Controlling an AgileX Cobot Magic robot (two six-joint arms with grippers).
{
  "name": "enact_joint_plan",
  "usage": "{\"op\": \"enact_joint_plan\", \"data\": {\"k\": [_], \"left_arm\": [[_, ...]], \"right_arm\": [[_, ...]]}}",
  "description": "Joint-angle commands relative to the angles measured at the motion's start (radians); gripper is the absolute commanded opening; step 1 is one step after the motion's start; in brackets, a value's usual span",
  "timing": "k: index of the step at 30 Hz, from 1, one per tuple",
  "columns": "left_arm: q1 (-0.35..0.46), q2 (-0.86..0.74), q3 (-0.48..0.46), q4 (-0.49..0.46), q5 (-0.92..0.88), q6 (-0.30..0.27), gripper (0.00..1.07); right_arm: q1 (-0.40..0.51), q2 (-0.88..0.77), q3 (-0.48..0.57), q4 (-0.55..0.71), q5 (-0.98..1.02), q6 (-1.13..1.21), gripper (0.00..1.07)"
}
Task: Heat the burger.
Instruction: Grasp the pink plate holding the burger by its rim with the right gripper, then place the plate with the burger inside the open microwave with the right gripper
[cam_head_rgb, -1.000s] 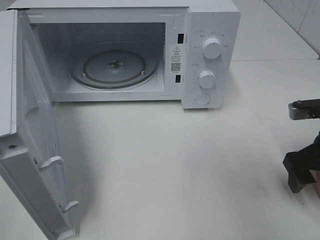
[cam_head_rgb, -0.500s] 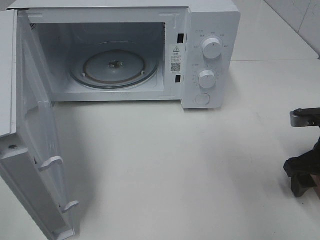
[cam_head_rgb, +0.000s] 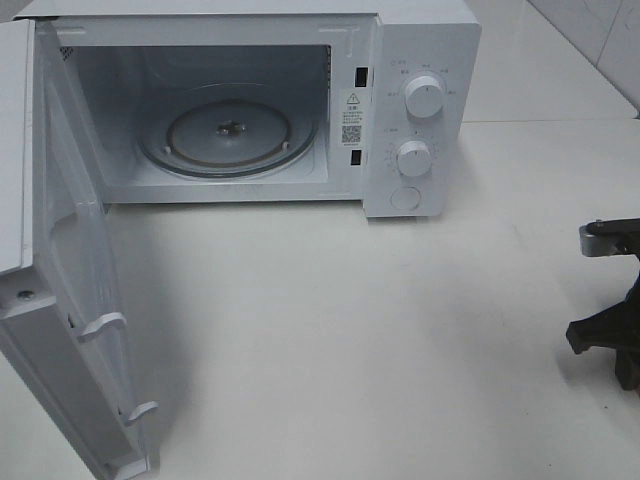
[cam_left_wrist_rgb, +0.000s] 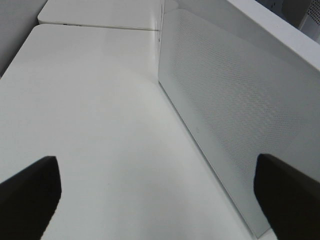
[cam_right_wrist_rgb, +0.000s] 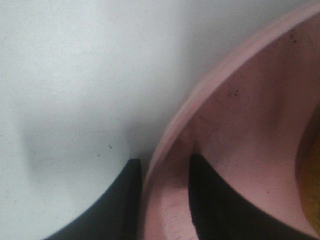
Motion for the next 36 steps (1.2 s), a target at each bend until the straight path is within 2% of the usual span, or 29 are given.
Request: {"op": "enact_joint_plan", "data": {"k": [1, 2, 4, 15, 23, 29, 36], "left_arm": [[0.002, -0.020, 0.002, -0.005, -0.003, 0.000, 0.98], [0.002, -0.020, 0.002, -0.005, -0.003, 0.000, 0.98], [0.002, -0.020, 0.002, -0.005, -0.003, 0.000, 0.98], [0.002, -0.020, 0.002, -0.005, -0.003, 0.000, 0.98], [0.002, -0.020, 0.002, -0.005, -0.003, 0.000, 0.98], [0.002, -0.020, 0.002, -0.005, -0.003, 0.000, 0.98], [0.002, -0.020, 0.002, -0.005, -0.003, 0.000, 0.98]], "right_arm": [[-0.003, 0.007, 0.004, -0.020, 0.000, 0.027, 0.14], [-0.003, 0.007, 0.004, -0.018, 0.004, 0.027, 0.04], [-0.003, 0.007, 0.004, -0.017, 0.004, 0.026, 0.00], [0.000, 0.006, 0.004, -0.015, 0.025, 0.039, 0.00], [0.023, -0.047, 0.004, -0.172, 0.100, 0.221, 0.00], [0.104, -0.106, 0.004, -0.286, 0.187, 0.351, 0.00], [0.167, -0.151, 0.004, -0.355, 0.255, 0.420, 0.00]]}}
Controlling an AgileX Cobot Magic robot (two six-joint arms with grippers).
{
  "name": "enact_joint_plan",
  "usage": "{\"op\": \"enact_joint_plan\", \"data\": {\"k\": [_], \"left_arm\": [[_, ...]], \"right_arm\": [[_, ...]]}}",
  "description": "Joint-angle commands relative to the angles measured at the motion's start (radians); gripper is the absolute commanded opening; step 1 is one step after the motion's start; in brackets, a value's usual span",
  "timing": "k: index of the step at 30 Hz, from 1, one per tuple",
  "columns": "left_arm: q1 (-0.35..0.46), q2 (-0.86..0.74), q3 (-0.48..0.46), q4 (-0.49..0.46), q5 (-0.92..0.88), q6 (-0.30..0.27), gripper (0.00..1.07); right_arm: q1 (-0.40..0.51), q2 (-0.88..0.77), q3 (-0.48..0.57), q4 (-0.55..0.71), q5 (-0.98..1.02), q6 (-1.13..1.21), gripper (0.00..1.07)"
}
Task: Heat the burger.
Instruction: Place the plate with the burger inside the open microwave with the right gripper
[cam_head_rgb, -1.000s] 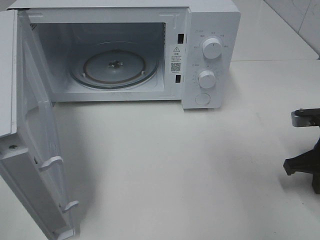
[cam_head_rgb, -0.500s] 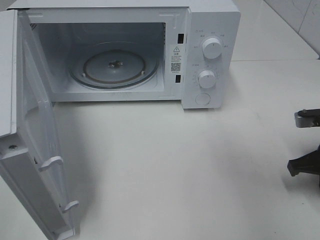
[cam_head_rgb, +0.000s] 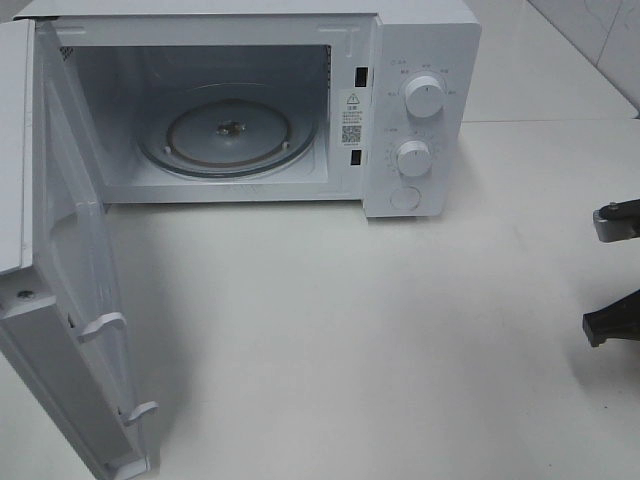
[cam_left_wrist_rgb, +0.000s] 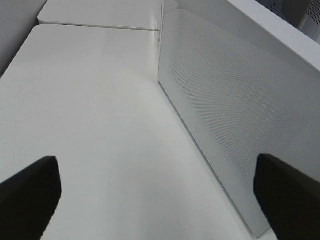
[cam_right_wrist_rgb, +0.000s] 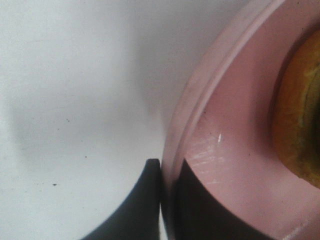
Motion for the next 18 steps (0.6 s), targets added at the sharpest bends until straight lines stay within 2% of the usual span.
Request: {"op": "enact_joint_plan", "data": {"k": [1, 8, 18], "left_arm": [[0.002, -0.020, 0.002, -0.005, -0.003, 0.000, 0.98], [0.002, -0.020, 0.002, -0.005, -0.003, 0.000, 0.98], [0.002, -0.020, 0.002, -0.005, -0.003, 0.000, 0.98]], "right_arm": [[0.041, -0.041, 0.003, -0.082, 0.082, 0.045, 0.00], [0.096, -0.083, 0.003, -0.084, 0.146, 0.046, 0.00], [0.219, -0.164, 0.003, -0.084, 0.251, 0.044, 0.00]]}}
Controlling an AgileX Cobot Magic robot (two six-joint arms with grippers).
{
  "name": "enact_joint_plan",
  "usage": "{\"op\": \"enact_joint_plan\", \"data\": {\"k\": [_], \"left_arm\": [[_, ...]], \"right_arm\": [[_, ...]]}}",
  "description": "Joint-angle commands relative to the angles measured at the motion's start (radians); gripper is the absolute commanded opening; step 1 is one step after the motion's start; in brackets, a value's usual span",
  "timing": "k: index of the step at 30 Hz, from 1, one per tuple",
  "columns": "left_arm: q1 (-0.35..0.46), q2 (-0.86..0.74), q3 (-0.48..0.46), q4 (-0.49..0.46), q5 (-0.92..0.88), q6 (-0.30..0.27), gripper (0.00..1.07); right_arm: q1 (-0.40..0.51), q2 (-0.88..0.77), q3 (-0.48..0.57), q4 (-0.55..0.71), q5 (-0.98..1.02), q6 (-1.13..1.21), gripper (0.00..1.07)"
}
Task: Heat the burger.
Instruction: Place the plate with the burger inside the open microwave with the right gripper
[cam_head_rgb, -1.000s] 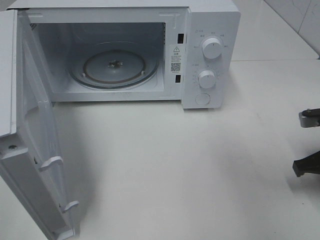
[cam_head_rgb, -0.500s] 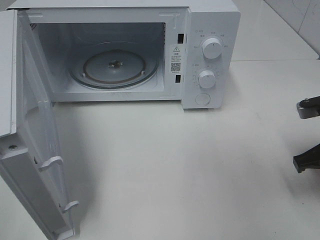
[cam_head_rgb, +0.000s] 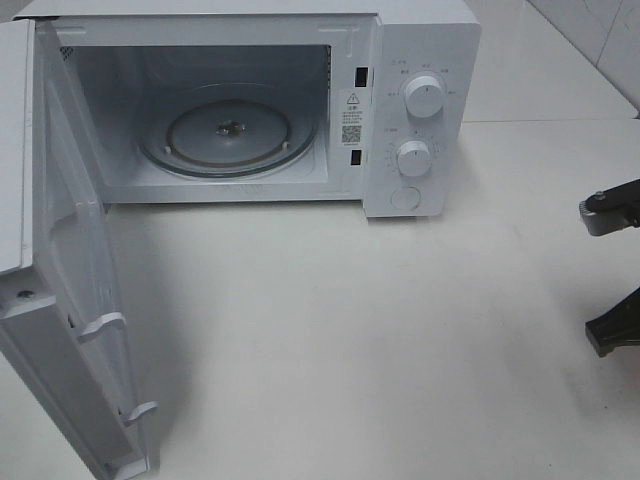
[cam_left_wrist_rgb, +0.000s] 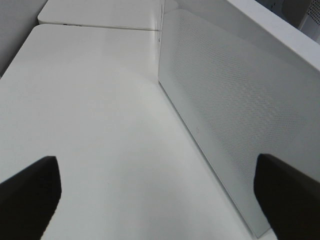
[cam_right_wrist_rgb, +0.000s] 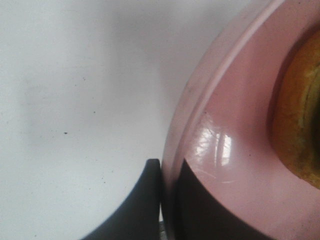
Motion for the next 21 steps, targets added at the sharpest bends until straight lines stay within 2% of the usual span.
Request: {"op": "enact_joint_plan", "data": {"k": [1, 3, 6, 8, 14, 21], "left_arm": [[0.002, -0.020, 0.002, -0.005, -0.003, 0.000, 0.98], [0.002, -0.020, 0.002, -0.005, -0.003, 0.000, 0.98], [0.002, -0.020, 0.002, -0.005, -0.003, 0.000, 0.98], [0.002, -0.020, 0.002, -0.005, -0.003, 0.000, 0.98], [0.002, -0.020, 0.002, -0.005, -0.003, 0.000, 0.98], [0.002, -0.020, 0.002, -0.005, -0.003, 0.000, 0.98]], "right_arm": [[0.055, -0.041, 0.002, -0.047, 0.075, 0.010, 0.00], [0.101, -0.059, 0.002, -0.047, 0.093, 0.010, 0.00], [0.117, -0.064, 0.002, -0.047, 0.101, 0.010, 0.00], [0.175, -0.081, 0.002, -0.046, 0.130, 0.009, 0.00], [0.275, -0.095, 0.002, -0.046, 0.155, 0.004, 0.00], [0.363, -0.095, 0.002, -0.045, 0.162, 0.002, 0.00]]}}
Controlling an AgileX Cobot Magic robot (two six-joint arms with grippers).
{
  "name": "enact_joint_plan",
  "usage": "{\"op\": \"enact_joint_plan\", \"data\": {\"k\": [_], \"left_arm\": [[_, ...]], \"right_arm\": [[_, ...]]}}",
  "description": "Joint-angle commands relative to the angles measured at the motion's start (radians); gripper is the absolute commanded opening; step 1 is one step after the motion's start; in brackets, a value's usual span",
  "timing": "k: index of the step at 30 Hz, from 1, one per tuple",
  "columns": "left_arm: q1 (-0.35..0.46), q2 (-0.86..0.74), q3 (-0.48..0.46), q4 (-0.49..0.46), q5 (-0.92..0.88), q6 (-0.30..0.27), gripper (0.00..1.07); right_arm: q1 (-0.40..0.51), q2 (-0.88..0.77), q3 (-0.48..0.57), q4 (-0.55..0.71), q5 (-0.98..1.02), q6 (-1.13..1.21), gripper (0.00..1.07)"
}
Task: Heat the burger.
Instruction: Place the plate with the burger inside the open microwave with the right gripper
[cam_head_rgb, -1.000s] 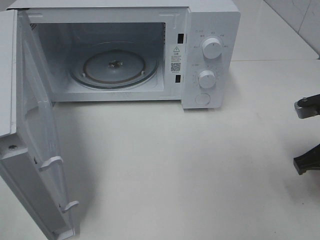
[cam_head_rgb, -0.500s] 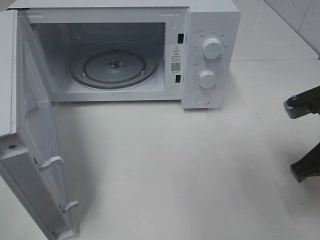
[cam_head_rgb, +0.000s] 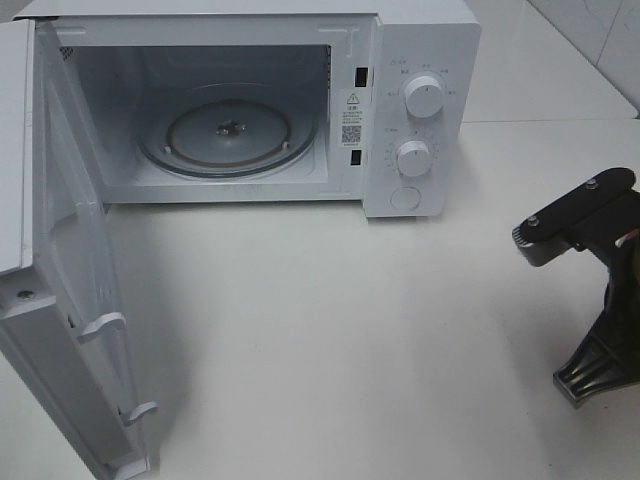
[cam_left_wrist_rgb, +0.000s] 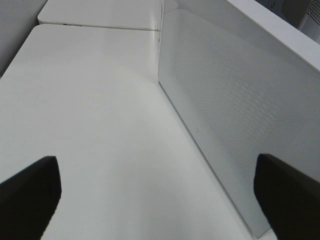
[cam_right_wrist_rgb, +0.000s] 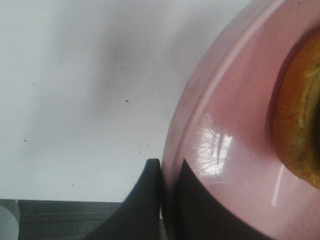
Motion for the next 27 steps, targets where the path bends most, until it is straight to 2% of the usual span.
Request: {"op": "enact_joint_plan", "data": {"k": [1, 27], "left_arm": [[0.002, -0.020, 0.002, -0.005, -0.003, 0.000, 0.98], [0.002, -0.020, 0.002, -0.005, -0.003, 0.000, 0.98]], "right_arm": [[0.058, -0.011, 0.002, -0.050, 0.041, 0.003, 0.00], [0.442, -0.011, 0.002, -0.050, 0.044, -0.044, 0.00]]}}
